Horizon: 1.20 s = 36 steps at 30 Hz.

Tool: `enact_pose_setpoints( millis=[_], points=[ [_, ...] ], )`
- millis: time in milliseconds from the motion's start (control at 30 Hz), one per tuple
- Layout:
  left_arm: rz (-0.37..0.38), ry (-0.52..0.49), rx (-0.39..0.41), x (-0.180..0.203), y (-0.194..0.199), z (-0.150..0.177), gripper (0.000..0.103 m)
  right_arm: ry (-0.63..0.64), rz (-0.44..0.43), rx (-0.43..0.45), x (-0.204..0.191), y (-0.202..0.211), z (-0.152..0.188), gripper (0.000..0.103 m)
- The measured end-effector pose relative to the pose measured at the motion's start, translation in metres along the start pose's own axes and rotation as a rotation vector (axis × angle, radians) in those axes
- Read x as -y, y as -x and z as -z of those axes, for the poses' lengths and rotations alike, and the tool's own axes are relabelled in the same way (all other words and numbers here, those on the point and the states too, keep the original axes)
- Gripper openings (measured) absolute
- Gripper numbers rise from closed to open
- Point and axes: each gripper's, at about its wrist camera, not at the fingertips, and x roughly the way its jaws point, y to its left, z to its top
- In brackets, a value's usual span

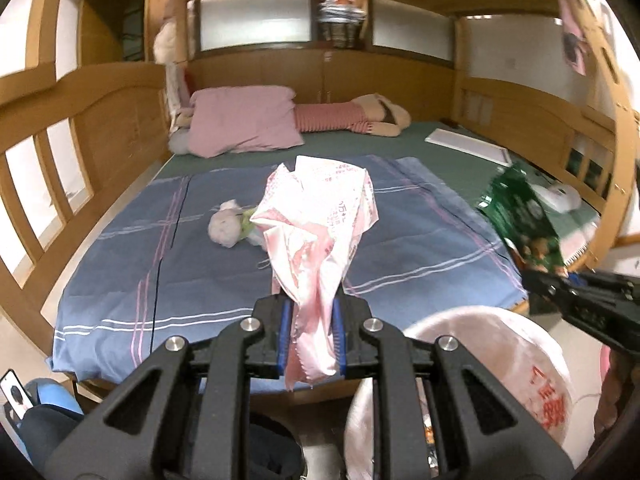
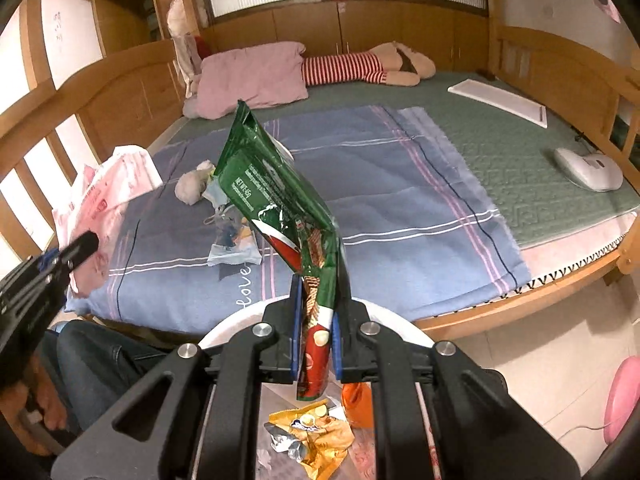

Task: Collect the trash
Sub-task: 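Carry both items over the bin and release wrapper and pink tissue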

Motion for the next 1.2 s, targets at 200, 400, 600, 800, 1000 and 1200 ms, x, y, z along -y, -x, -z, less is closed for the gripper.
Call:
enact_pose_setpoints(
  millis=[200, 400, 600, 800, 1000, 1200],
  points=[
    [0.016, -0.042, 0.028, 0.016, 0.025, 0.010, 0.018, 0.001, -0.007, 0.038, 0.002, 0.023, 0.005, 0.013],
    [0.025, -0.070, 0.062, 0.026, 0.042, 0.013, 0.018, 0.005, -0.015, 0.062, 0.002, 0.042, 0.008, 0.013],
    [0.023, -0.083, 0.083, 0.030, 0.051, 0.016, 0.018, 0.001, -0.022, 0.070, 0.008, 0.052, 0.012, 0.013],
    [0.029, -0.093, 0.085, 0.034, 0.052, 0.017, 0.018, -0.006, -0.021, 0.058, 0.010, 0.052, 0.016, 0.013],
    [0.040, -0.096, 0.074, 0.034, 0.052, 0.019, 0.018, -0.004, -0.015, 0.040, 0.011, 0.052, 0.019, 0.013],
    [0.067, -0.093, 0.047, 0.034, 0.047, 0.020, 0.018, -0.015, -0.026, -0.035, 0.015, 0.041, 0.034, 0.013]
  ],
)
